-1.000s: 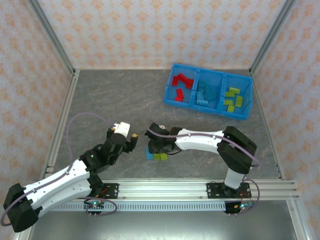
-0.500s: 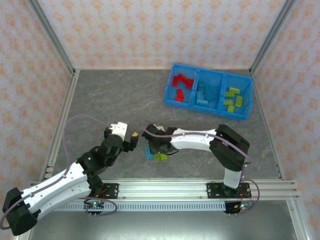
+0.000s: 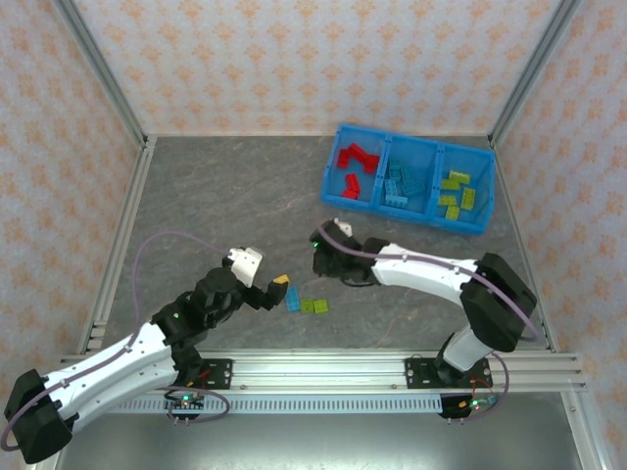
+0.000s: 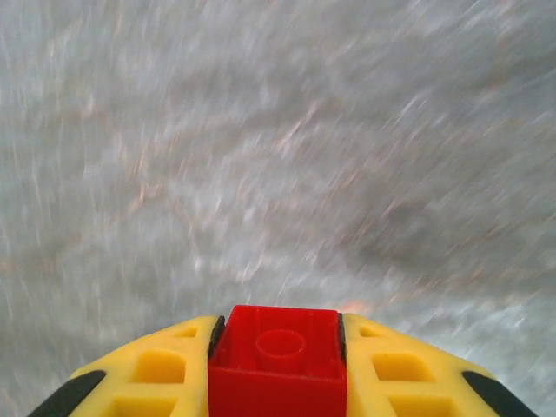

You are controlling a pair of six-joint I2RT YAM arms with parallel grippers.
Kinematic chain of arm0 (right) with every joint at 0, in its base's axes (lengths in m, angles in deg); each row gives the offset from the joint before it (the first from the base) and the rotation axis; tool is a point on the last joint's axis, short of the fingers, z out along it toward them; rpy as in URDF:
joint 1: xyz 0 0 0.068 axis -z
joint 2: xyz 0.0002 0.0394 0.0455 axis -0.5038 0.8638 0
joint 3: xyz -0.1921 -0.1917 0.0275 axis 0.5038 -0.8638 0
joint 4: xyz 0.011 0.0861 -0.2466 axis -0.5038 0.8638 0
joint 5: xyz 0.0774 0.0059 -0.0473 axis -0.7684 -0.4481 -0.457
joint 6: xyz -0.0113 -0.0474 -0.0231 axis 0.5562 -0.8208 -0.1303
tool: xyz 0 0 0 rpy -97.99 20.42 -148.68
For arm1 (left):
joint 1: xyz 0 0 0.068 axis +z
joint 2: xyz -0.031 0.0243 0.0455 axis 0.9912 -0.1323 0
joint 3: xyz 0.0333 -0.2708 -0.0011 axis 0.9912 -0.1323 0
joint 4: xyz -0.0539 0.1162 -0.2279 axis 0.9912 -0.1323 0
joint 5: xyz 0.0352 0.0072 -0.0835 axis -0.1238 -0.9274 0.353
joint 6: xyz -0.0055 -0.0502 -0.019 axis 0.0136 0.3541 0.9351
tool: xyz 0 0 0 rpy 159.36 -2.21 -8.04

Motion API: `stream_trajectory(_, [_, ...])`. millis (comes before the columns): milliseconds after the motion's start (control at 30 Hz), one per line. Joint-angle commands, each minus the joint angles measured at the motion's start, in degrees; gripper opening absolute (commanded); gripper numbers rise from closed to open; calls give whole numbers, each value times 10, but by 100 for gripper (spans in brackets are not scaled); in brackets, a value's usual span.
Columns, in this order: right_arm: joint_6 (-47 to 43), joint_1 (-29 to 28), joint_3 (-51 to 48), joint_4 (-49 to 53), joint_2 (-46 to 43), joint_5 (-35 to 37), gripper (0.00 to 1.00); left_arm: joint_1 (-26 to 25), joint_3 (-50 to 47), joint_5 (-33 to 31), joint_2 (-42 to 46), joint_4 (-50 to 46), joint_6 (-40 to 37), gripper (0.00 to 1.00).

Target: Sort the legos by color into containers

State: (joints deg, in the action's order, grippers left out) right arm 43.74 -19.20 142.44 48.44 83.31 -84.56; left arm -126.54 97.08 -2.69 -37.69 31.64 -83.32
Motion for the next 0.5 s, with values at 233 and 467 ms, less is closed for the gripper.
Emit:
stream_trajectory(233, [-41, 188, 7, -39, -82, -48, 23, 1, -6, 82, -23, 63, -6, 100])
stream_trajectory(467, [-133, 233, 251, 55, 80, 24, 22, 1, -3, 21, -20, 49, 3, 100])
